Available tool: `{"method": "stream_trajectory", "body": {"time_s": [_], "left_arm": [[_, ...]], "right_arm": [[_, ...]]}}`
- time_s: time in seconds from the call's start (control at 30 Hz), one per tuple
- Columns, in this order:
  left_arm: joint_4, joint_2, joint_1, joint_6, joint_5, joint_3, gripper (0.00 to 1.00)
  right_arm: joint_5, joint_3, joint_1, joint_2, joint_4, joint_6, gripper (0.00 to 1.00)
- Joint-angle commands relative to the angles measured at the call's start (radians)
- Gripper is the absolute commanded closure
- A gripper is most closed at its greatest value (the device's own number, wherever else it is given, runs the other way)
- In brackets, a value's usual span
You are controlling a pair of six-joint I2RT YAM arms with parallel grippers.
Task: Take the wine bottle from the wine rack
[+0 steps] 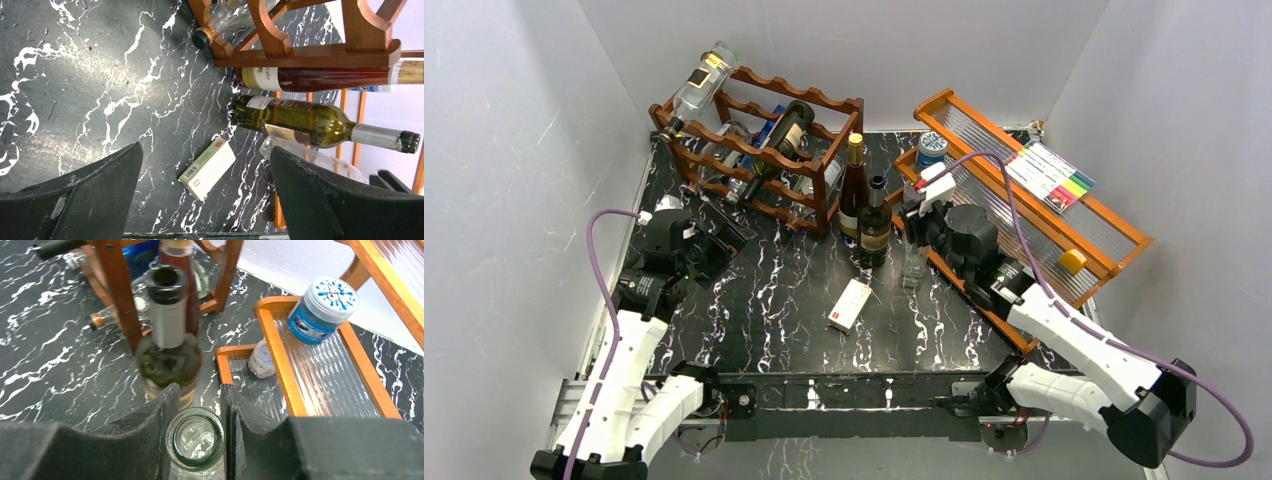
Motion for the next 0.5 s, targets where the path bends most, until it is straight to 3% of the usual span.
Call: {"method": "stream_trajectory", "body": {"time_s": [0.0, 0.3, 0.47], "left_arm": [[-0.02, -0.044, -0.003, 0.016, -0.007, 0.019, 0.02], [-0.034, -0.049, -0.003, 0.028, -0.022, 0.027, 0.02], [-0.035, -0.041, -0.003, 0.036, -0.024, 0.031, 0.02]], "right_arm": [[-0.153, 0.016, -0.126, 0.024, 0.221, 0.07, 1.0], [-0.238, -0.05, -0.174, 0.104, 0.396, 0.076, 1.0], [-0.242, -0.056, -0.174, 0.144, 0.384, 0.031, 1.0]]}}
